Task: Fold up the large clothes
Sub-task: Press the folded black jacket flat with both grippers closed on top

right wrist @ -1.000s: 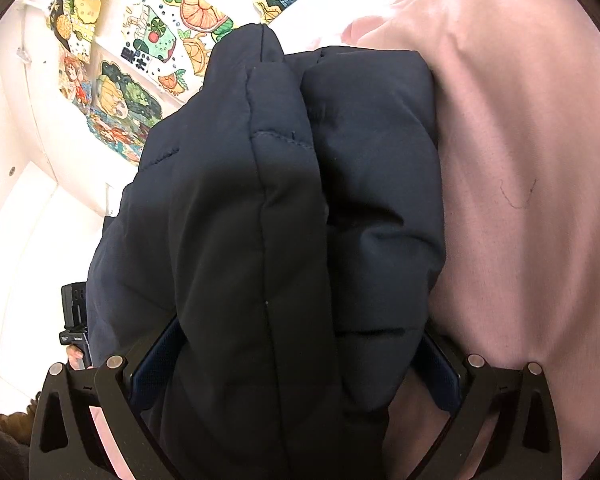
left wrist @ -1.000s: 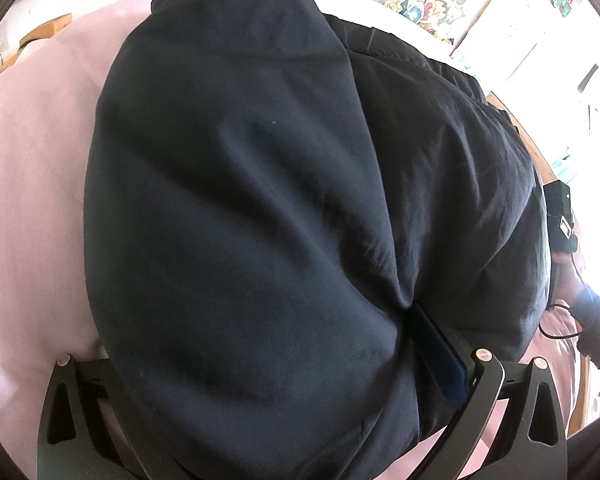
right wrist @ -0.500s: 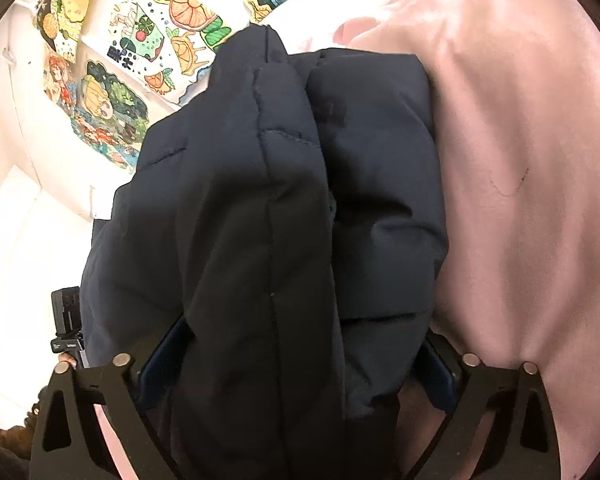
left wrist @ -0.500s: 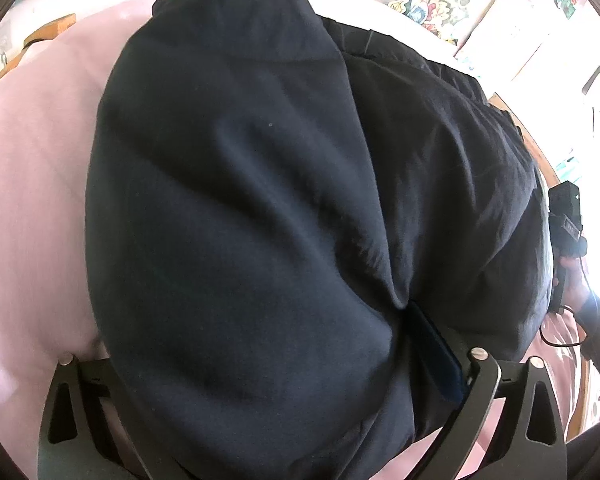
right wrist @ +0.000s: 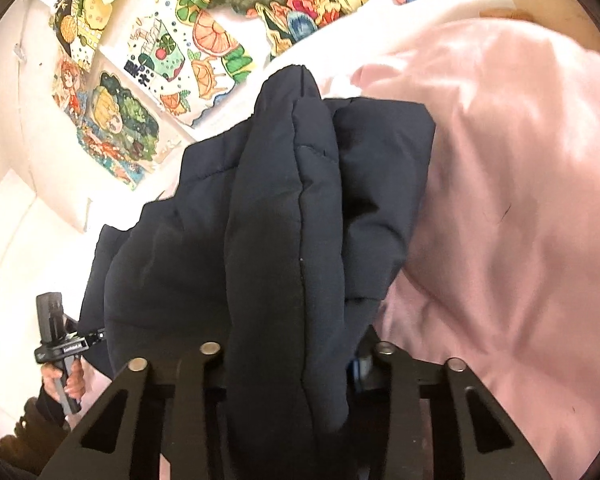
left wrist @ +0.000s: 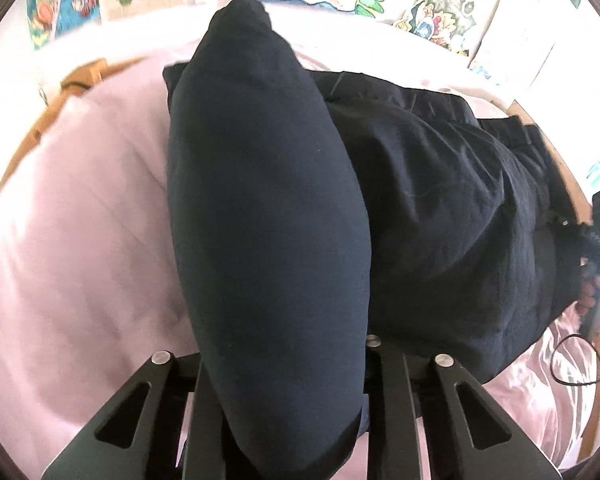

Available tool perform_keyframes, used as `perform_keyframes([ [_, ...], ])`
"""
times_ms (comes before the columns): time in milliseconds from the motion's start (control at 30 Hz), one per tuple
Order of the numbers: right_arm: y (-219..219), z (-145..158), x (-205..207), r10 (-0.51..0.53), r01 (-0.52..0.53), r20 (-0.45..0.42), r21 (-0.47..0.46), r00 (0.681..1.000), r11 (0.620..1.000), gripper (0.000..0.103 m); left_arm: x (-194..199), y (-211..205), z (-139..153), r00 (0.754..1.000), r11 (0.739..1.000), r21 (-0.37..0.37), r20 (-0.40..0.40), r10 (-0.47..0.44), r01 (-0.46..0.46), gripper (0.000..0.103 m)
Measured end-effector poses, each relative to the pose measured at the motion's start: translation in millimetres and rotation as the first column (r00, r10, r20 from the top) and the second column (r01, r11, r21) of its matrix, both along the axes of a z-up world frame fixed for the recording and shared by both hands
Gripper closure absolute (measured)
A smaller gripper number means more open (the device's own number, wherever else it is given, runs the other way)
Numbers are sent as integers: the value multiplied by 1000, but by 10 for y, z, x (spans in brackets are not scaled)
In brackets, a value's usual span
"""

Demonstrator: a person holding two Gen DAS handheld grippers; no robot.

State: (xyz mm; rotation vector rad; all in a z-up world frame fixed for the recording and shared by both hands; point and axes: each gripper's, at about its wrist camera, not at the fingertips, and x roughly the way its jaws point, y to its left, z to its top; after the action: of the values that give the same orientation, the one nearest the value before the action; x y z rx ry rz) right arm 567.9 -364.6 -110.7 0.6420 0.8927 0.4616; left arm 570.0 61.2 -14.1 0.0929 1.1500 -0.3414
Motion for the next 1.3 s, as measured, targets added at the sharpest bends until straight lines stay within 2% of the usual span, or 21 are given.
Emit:
perform_keyframes([
  [133, 65, 421, -127, 19, -19, -5, -70, 1000, 997, 76, -170, -35, 288, 1000, 999, 31, -9, -20, 21, 87],
  [267, 129, 880, -403, 60, -57, 14, -128, 998, 990, 76, -506, 35, 673, 999, 998, 51, -3, -49, 49, 87],
  [367, 161, 1168, -683, 75, -69, 38, -141, 997, 988, 76, -740, -47, 878, 998, 995, 82, 9, -62, 61, 87],
  [533, 202, 1437, -1072, 60, -51, 61, -129, 996, 990, 77, -1183, 23, 1164, 997, 990, 120, 24, -75, 72, 87],
  [667, 162, 1436, -1357, 32, -26, 59, -91, 998, 995, 76, -1415, 144, 1166, 998, 993, 105, 26, -59, 56, 87],
  [733, 169, 1333, -1455, 18, -15, 33, -85, 999, 996, 76, -1499, 150, 1102, 998, 993, 105, 17, -64, 61, 87],
  [967, 249, 902, -1658, 21, -29, -66, -128, 998, 991, 76, -1496, 252, 555, 995, 985, 152, -74, -71, 82, 87],
  [1067, 240, 743, -1663, -2, -11, -98, -131, 995, 991, 74, -1461, 301, 585, 994, 988, 131, -79, -69, 79, 86],
  [1300, 199, 630, -1666, -10, -7, -128, -134, 992, 991, 65, -1494, 436, 562, 994, 983, 157, -75, -79, 90, 82],
])
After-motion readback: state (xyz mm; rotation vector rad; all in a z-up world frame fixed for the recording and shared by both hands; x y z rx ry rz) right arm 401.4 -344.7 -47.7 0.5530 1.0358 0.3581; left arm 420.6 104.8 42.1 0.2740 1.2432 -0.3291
